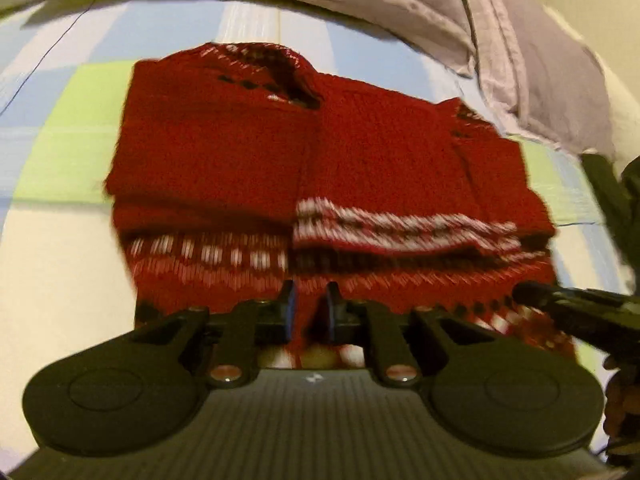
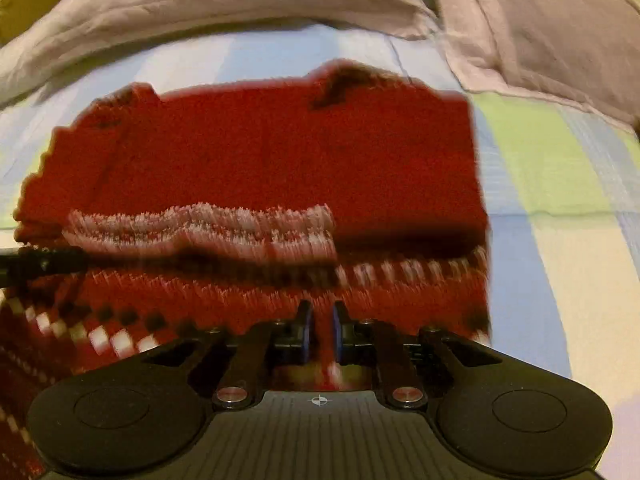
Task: Fold clothes
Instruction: 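Lower the sweater flat onto the bed and open both grippers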
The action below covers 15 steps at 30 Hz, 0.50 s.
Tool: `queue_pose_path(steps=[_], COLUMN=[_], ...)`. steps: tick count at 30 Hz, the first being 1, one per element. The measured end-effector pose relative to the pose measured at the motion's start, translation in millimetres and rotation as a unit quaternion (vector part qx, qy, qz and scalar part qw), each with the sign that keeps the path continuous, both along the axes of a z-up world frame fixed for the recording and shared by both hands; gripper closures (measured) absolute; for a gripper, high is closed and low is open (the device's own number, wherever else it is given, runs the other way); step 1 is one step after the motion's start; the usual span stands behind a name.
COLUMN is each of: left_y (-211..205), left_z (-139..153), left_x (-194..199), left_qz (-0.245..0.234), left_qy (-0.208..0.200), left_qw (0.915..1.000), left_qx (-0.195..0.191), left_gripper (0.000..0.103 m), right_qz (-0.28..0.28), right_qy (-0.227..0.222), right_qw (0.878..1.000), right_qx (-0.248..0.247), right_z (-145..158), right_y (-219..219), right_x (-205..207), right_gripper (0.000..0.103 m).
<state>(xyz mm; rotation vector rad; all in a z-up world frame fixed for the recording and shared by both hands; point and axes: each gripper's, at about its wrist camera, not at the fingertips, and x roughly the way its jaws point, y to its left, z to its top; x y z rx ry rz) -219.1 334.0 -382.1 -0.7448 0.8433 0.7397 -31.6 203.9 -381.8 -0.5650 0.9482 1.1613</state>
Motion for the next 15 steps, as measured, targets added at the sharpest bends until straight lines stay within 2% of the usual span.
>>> queue_pose_path(steps=[2,3,4,5,7,9,10,11,13,15], left_y=[-17,-25,-34,-44,-62,-79,-85,-92,-103,-120], left_z=[1,-1,-3,-1,7,17,28,40,71,104], left_x=[-11,-17,-23,-30,-38,-43,-48,-52,-57,-58], left_qz=[-0.009,-0.008,-0.007,-0.003,0.0,0.001,0.009,0.017,0.038,0.056], left_qy=[0.021,0.03,0.039,0.041,0.055,0.072,0.07,0.068,0.065,0.074], left_qw=[0.9997,0.9995,0.9991,0.9989,0.9979,0.9963,0.9965,0.9967,0.9969,0.9957], left_qx=[-0.001,-0.008,-0.015,-0.021,-0.034,-0.046,-0.045,-0.042,-0.022,0.0], left_gripper=[0.092,0.092,0.091,0.09,0.088,0.088,0.087,0.086,0.076,0.075], right_qz=[-0.013,-0.019,-0.026,-0.033,-0.026,-0.009,-0.006,-0.01,-0.008,-0.001], right_qy=[0.007,0.01,0.013,0.015,0.008,0.002,0.013,0.019,0.024,0.025], right_qw=[1.0,0.999,1.0,0.999,0.997,0.996,0.996,0.996,0.997,0.999], right_qx=[0.026,0.023,-0.003,-0.038,-0.073,-0.085,-0.094,-0.089,-0.07,-0.048], right_z=[17,21,16,6,-4,4,11,20,46,75], right_y=[-25,-37,-47,-55,-76,-94,-100,-107,-125,-143], right_x=[-10,-15,-21,-27,-42,-57,-61,-64,-64,-64], right_gripper=[0.091,0.077,0.061,0.037,0.036,0.036,0.036,0.036,0.036,0.036])
